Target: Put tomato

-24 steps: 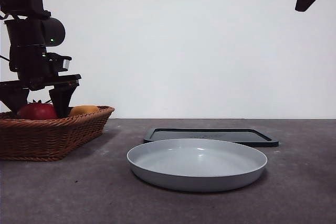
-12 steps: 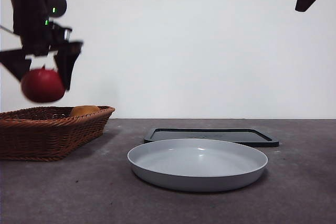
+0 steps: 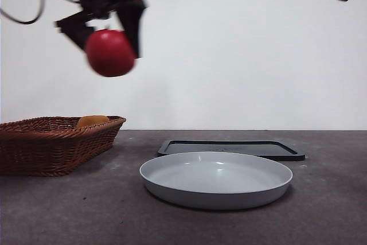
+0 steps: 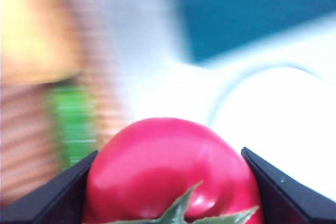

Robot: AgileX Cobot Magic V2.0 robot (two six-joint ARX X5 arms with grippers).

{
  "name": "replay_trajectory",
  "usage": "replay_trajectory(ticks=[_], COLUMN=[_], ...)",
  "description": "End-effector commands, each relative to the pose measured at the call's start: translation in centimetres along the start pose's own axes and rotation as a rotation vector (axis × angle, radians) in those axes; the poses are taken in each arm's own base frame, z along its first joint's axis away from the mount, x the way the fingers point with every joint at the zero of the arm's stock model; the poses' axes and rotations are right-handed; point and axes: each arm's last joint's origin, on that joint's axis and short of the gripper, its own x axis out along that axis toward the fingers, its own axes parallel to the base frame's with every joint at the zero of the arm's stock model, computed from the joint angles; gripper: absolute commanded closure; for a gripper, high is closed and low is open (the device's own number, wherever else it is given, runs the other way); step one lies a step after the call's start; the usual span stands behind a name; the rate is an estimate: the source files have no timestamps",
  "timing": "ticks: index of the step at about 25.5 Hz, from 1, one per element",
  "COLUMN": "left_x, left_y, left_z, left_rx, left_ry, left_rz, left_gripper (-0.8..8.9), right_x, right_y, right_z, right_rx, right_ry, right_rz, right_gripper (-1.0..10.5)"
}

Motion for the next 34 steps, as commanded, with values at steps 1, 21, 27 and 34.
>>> replay_trajectory(ticks=[1, 21, 27, 34], left_x=[0.7, 14.5, 18.2, 18.6], left_y=[-3.1, -15.6, -15.3, -15.1], left_z=[0.1, -2.6, -2.8, -3.0], left_rx=[0.067, 0.354, 0.346, 0.341], left_ry=[0.012, 0.265, 0.310, 0.334], left_rz=[-0.029, -0.006, 0.006, 0.013], left_gripper=[5.34, 5.39, 5.39, 4.84], right_x=[-0.9, -3.1, -3.1, -3.1], right_y=[0.2, 0.2, 0.2, 0.2], right_z=[-0.1, -1.7, -1.7, -1.7], right_rx=[-0.005, 0.023, 0.023, 0.021], right_ry=[-0.030, -0.114, -0.113, -0.114], right_rz=[-0.017, -0.018, -0.018, -0.022], right_gripper=[3.4, 3.4, 3.4, 3.4])
